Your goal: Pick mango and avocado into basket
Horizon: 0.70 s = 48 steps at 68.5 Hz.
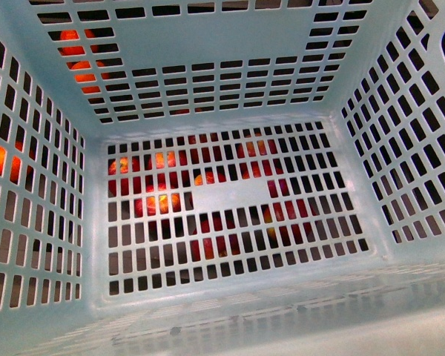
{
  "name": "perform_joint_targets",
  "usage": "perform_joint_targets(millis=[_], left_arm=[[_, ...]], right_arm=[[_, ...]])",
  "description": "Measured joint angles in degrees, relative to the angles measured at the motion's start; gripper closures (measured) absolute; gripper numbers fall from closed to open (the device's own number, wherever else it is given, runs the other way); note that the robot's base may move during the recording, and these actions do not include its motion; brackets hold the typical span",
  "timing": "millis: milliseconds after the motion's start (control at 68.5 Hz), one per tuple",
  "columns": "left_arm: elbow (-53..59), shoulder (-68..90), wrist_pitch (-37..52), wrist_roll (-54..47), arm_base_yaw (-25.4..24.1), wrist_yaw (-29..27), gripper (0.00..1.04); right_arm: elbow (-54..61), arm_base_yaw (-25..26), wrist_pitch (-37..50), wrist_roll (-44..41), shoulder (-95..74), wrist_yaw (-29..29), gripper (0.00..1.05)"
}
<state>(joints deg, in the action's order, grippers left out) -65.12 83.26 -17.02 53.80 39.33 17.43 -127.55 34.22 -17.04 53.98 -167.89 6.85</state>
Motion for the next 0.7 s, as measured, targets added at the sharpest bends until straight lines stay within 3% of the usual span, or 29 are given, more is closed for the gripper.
perform_joint_targets(millis=[88,307,511,701], left_arm=[[0.00,0.00,0.00,0.00,0.00,0.00,0.91],[0.00,0.00,0.00,-0.02,0.00,-0.02,0.91],[0.00,0.00,0.00,0.00,0.00,0.09,0.91],[0.00,0.00,0.00,0.00,0.00,-0.02,0.91]], right_arm=[[-0.81,0.02,-0.44,-0.11,-0.55,0.00,0.09],[-1.05,0.07,-0.50,-0.85,-1.40,0.20,0.33],[2.19,0.52,2.34,-1.42,-0.02,-0.26,0.34],[12.07,1.14,7.15,-3.39,5.40,-1.53,0.34]])
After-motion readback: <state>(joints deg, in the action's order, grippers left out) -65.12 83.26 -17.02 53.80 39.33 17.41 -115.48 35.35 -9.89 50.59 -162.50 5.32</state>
